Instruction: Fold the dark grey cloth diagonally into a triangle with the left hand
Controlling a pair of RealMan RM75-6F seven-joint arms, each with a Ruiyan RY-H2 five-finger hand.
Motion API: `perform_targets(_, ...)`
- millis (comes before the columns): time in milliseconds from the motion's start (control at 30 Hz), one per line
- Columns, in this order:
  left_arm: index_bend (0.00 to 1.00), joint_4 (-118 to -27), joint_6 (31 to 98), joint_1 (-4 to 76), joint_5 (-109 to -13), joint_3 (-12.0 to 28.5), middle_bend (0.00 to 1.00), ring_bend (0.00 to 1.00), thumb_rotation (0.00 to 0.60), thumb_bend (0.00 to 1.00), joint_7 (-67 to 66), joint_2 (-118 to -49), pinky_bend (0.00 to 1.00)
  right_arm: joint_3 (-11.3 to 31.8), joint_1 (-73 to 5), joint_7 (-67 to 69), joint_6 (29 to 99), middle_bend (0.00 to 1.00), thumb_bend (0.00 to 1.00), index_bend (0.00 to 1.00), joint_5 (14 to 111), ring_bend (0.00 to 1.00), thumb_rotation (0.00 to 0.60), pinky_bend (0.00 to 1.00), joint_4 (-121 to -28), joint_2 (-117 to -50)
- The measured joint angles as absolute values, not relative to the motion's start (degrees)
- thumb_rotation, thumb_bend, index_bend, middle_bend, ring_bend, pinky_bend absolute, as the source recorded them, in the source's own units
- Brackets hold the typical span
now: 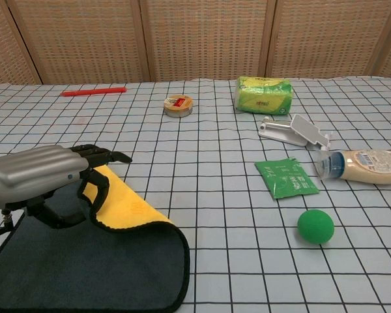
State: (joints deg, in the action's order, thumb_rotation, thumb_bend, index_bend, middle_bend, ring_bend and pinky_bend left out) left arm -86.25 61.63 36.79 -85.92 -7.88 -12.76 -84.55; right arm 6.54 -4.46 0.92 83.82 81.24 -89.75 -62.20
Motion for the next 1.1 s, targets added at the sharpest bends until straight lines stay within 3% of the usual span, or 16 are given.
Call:
perform_targets(500, 0.54, -86.3, 64.8, 32.1, -91.7, -13.0, 0.00, 0.00, 0.600, 0.48, -10.3, -81.9, 0.00, 6.4, -4.3, 0.5, 84.5, 0.00, 0.00, 0.00, 81.7, 0.00, 0.600, 0.00, -90.1, -62.1)
perform_targets(1100, 0.54, -85.9, 65.9, 28.8, -97.3, -16.0, 0.00, 0.00, 0.600, 0.49, -10.0, -78.2, 0.00, 6.0, -4.1, 0.6, 84.7, 0.00, 0.00, 0.00, 82.4, 0.00, 0.600, 0.00, -90.7, -62.0)
